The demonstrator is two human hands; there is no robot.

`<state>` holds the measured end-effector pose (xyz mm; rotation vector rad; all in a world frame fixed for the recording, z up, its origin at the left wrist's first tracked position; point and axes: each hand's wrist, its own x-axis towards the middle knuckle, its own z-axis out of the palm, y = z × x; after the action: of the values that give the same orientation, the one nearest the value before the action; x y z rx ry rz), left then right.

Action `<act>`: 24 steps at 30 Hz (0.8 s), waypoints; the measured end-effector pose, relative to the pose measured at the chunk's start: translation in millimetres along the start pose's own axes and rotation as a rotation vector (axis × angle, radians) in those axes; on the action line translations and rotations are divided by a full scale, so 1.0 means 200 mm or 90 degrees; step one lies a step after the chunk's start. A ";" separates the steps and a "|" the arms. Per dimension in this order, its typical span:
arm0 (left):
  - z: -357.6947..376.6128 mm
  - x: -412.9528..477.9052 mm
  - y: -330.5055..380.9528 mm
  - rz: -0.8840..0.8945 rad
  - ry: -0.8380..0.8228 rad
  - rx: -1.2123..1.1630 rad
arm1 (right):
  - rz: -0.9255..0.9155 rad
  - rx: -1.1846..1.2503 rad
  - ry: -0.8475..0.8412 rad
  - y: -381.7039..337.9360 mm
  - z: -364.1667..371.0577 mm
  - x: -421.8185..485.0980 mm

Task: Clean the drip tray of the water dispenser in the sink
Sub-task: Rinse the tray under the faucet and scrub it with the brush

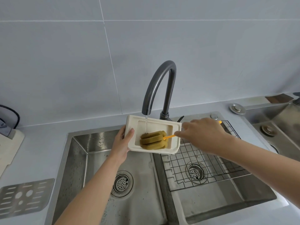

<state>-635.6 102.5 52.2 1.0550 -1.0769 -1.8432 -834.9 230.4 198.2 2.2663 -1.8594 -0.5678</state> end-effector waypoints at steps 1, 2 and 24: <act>0.00 0.00 0.00 0.000 0.002 -0.005 | 0.009 0.018 0.010 0.02 0.00 0.00; -0.01 0.00 0.01 0.000 0.007 -0.008 | 0.021 0.039 0.021 0.04 -0.01 -0.01; -0.03 0.01 0.09 -0.015 0.140 -0.020 | 0.041 0.113 0.018 -0.06 0.15 -0.01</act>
<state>-628.3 91.4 66.5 1.2232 -0.9062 -1.7101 -835.1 238.8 167.5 2.2966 -2.0342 -0.3723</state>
